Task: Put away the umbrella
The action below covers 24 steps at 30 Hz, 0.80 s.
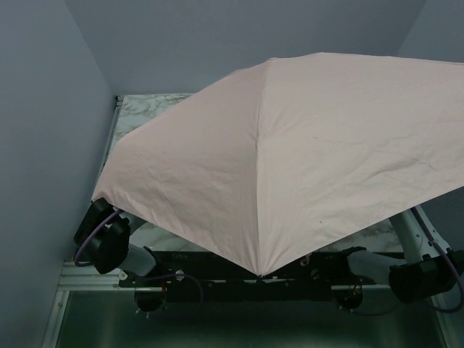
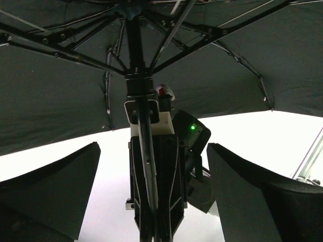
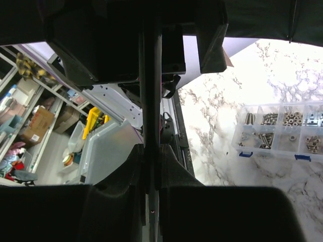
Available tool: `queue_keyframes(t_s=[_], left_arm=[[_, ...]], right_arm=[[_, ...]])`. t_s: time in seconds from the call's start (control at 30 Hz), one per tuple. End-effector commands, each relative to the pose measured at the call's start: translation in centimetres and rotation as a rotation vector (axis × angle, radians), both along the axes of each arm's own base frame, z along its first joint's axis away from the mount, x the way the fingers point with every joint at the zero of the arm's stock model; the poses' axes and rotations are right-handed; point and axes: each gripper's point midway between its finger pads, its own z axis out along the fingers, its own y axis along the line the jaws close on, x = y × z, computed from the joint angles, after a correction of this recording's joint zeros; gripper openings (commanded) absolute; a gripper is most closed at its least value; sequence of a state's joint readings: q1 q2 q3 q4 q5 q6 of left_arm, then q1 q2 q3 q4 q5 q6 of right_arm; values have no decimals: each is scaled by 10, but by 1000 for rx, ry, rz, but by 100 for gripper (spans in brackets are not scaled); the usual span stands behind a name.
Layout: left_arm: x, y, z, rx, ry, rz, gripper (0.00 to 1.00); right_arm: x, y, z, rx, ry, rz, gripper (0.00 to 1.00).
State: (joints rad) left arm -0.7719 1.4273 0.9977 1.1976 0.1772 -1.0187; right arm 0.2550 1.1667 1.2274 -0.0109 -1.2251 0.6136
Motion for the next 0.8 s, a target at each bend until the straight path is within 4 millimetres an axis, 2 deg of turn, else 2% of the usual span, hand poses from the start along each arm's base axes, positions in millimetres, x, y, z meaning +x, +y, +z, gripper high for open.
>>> queue_keyframes(t_s=[0.0, 0.13, 0.33, 0.63, 0.77], left_arm=[[-11, 14, 29, -47, -49, 14, 94], [6, 13, 26, -32, 35, 58, 97], [13, 5, 33, -85, 65, 12, 83], [36, 7, 41, -96, 123, 143, 81], [40, -3, 43, -88, 132, 144, 75]], right_arm=[[-13, -1, 12, 24, -69, 47, 0], [-12, -1, 10, 21, -71, 48, 0], [-12, 0, 7, 21, -56, 52, 0], [-13, -1, 7, 24, -55, 55, 0], [-13, 0, 7, 25, -54, 54, 0]])
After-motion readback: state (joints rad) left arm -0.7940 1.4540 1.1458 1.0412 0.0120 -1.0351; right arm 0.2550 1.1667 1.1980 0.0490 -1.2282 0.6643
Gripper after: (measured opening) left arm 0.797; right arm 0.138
